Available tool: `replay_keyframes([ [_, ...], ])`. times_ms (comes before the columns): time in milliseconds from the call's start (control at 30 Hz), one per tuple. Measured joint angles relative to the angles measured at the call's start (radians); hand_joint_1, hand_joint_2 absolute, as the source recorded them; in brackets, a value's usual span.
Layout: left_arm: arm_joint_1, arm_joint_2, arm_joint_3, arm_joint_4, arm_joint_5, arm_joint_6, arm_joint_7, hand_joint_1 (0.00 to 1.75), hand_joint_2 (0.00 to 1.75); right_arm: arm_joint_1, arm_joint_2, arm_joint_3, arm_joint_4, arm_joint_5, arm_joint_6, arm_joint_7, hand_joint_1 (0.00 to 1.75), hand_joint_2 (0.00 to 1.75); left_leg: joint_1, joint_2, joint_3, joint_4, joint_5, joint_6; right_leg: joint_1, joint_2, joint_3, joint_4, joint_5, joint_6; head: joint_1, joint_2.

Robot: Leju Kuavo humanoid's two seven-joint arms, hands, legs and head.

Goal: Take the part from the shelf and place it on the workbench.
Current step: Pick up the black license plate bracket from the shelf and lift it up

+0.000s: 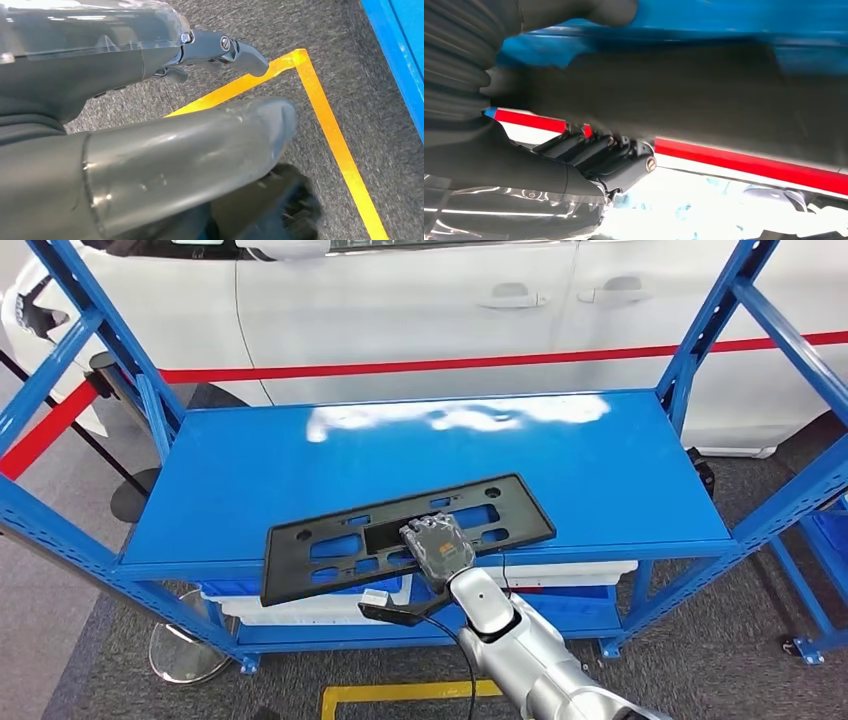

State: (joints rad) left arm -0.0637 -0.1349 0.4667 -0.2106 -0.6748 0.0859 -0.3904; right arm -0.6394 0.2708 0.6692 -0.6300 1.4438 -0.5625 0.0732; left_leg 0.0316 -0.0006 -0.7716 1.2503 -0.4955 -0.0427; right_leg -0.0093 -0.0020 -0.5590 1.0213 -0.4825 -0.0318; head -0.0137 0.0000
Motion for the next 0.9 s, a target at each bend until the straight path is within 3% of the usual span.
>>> replay_keyframes([
  [33,0.001,0.0,0.003,0.0,0.0,0.0,0.0,0.0,0.0,-0.001,-0.003,-0.001,0.002,-0.001,-0.002,0.0,1.75,1.75,-0.001,0.0,-0.011,0.04,-0.016,0.001,0.003,0.0,-0.003,0.001,0.001,-0.001,0.0,0.0],
  [67,0.003,0.001,0.005,0.0,0.0,0.0,0.0,0.0,0.0,-0.002,-0.005,-0.001,0.004,-0.001,-0.004,0.0,1.75,1.75,-0.002,0.0,-0.004,0.044,-0.013,0.004,0.005,0.0,-0.004,0.001,0.002,-0.001,0.0,0.0],
  [100,0.004,0.001,0.006,0.0,0.0,0.0,0.0,0.0,0.0,-0.003,-0.006,-0.001,0.005,-0.002,-0.005,-0.001,1.74,1.75,-0.004,0.0,0.025,0.006,0.005,0.008,0.007,0.0,-0.004,0.002,0.002,0.0,0.0,0.0],
  [200,0.002,0.002,0.008,0.0,-0.002,0.0,0.0,0.0,0.0,-0.004,-0.007,-0.001,0.006,-0.005,-0.005,-0.004,1.72,1.75,-0.013,0.002,0.142,-0.18,0.062,0.028,0.012,0.004,0.0,0.002,0.0,0.007,0.001,0.0],
  [233,0.001,0.002,0.008,0.0,-0.002,0.0,0.0,0.0,0.0,-0.004,-0.007,-0.001,0.006,-0.008,-0.005,-0.007,1.72,1.75,-0.016,0.004,0.16,-0.211,0.066,0.034,0.013,0.006,0.001,0.002,-0.001,0.012,0.001,0.0],
  [367,-0.002,0.002,0.009,0.0,-0.007,0.0,-0.001,0.0,0.0,-0.002,-0.011,-0.006,0.003,-0.025,-0.004,-0.021,1.75,1.75,-0.016,0.012,0.173,-0.238,0.074,0.055,0.011,0.011,0.001,0.006,-0.008,0.036,0.002,0.0],
  [433,-0.004,0.001,0.009,0.0,-0.012,0.0,-0.002,0.0,0.0,0.001,-0.016,-0.008,0.002,-0.032,-0.005,-0.025,1.75,1.75,-0.01,0.014,0.176,-0.251,0.084,0.065,0.008,0.009,-0.036,0.079,-0.054,0.045,0.007,0.0],
  [500,-0.005,0.001,0.009,0.0,-0.017,0.001,-0.002,0.0,0.0,0.005,-0.023,-0.009,0.001,-0.038,-0.012,-0.027,1.75,1.75,-0.01,0.015,0.169,-0.252,0.088,0.07,0.003,0.008,-0.104,0.204,-0.117,0.052,0.01,0.0],
  [533,-0.005,0.001,0.009,0.0,-0.019,0.002,-0.002,0.0,0.0,0.008,-0.026,-0.011,0.0,-0.043,-0.017,-0.029,1.75,1.75,-0.01,0.015,0.165,-0.252,0.09,0.069,0.0,0.008,-0.127,0.249,-0.131,0.055,0.01,0.0],
  [567,-0.005,0.0,0.01,0.0,-0.02,0.002,-0.002,0.0,0.0,0.011,-0.029,-0.013,-0.002,-0.05,-0.024,-0.03,1.75,1.75,-0.01,0.015,0.163,-0.252,0.092,0.068,-0.002,0.007,-0.131,0.259,-0.126,0.057,0.01,0.0],
  [600,-0.004,0.0,0.01,0.0,-0.021,0.003,-0.002,0.0,0.0,0.013,-0.031,-0.017,-0.005,-0.058,-0.029,-0.033,1.75,1.75,-0.01,0.014,0.161,-0.251,0.094,0.065,-0.005,0.007,-0.115,0.231,-0.104,0.058,0.01,0.0],
  [667,-0.003,-0.002,0.011,0.0,-0.022,0.004,-0.002,0.0,0.0,0.017,-0.033,-0.024,-0.014,-0.075,-0.036,-0.04,1.75,1.75,-0.01,0.01,0.157,-0.245,0.098,0.058,-0.007,0.004,-0.04,0.097,-0.046,0.054,0.01,0.0],
  [733,-0.002,-0.003,0.013,0.0,-0.023,0.004,-0.003,0.0,0.0,0.019,-0.035,-0.03,-0.025,-0.087,-0.04,-0.048,1.75,1.75,-0.013,0.006,0.153,-0.239,0.098,0.045,-0.004,0.002,0.009,0.004,-0.016,0.044,0.009,0.0],
  [833,0.0,-0.003,0.016,0.0,-0.027,0.005,-0.004,0.0,0.0,0.021,-0.04,-0.036,-0.037,-0.095,-0.045,-0.054,1.75,1.75,-0.01,0.006,0.152,-0.24,0.1,0.023,0.001,0.004,0.014,-0.01,-0.005,0.024,0.008,0.0],
  [900,0.0,-0.003,0.019,0.0,-0.031,0.005,-0.006,0.0,0.0,0.022,-0.042,-0.041,-0.048,-0.105,-0.047,-0.058,1.75,1.75,-0.007,0.005,0.138,-0.207,0.078,0.013,-0.002,0.004,0.016,-0.016,0.003,0.011,0.004,0.0],
])
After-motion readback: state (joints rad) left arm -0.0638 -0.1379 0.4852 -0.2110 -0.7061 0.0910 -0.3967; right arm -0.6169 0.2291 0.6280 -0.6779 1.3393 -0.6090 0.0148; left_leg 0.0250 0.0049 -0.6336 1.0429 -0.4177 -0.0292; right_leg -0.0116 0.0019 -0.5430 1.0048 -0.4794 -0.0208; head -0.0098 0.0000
